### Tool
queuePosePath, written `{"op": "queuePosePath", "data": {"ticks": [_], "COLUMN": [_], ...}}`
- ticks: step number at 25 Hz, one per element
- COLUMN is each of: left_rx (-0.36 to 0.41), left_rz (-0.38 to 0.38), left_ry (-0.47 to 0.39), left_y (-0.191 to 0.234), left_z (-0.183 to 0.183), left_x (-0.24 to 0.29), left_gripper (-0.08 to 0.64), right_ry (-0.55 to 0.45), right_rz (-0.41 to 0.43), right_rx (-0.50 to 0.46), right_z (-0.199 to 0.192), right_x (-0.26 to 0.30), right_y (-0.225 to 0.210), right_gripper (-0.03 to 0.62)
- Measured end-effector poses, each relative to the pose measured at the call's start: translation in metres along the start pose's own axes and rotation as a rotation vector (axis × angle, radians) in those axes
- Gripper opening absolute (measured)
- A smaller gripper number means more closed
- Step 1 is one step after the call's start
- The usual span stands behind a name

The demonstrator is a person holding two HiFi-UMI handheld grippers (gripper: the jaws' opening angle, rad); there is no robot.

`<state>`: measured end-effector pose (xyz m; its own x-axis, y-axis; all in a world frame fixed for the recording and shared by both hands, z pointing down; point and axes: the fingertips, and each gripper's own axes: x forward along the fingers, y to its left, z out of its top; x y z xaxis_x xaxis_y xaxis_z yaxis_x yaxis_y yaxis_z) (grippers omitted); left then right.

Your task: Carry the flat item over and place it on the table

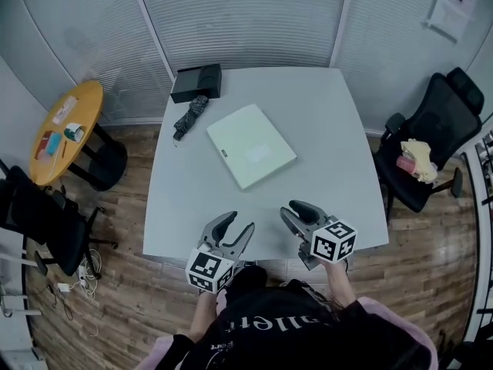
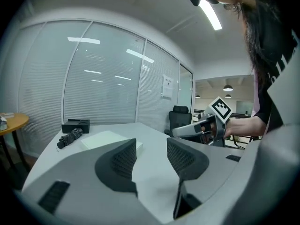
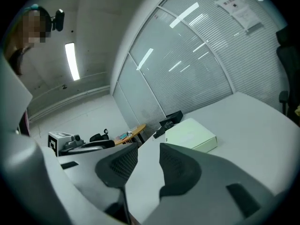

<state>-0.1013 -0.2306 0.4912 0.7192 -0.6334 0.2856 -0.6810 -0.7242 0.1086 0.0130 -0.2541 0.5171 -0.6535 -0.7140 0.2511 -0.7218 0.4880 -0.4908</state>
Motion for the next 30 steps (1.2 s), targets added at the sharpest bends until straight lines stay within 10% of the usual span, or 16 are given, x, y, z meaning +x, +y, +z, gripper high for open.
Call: {"op": "queuePosePath", "data": {"ticks": [30], "left_rx": [-0.034], "left_rz": [0.155], "left_ry": [-0.047], "left_y": [-0.152], "left_z": [0.005], "left_x": [-0.052], "left_gripper": [0.124], "right_ry": [0.032], "right_rz": [0.21], "right_rx": [-0.158], "right_z": [-0.037], "right_x": [-0.139], "right_y": [0.04], "right_gripper": [0.048]}}
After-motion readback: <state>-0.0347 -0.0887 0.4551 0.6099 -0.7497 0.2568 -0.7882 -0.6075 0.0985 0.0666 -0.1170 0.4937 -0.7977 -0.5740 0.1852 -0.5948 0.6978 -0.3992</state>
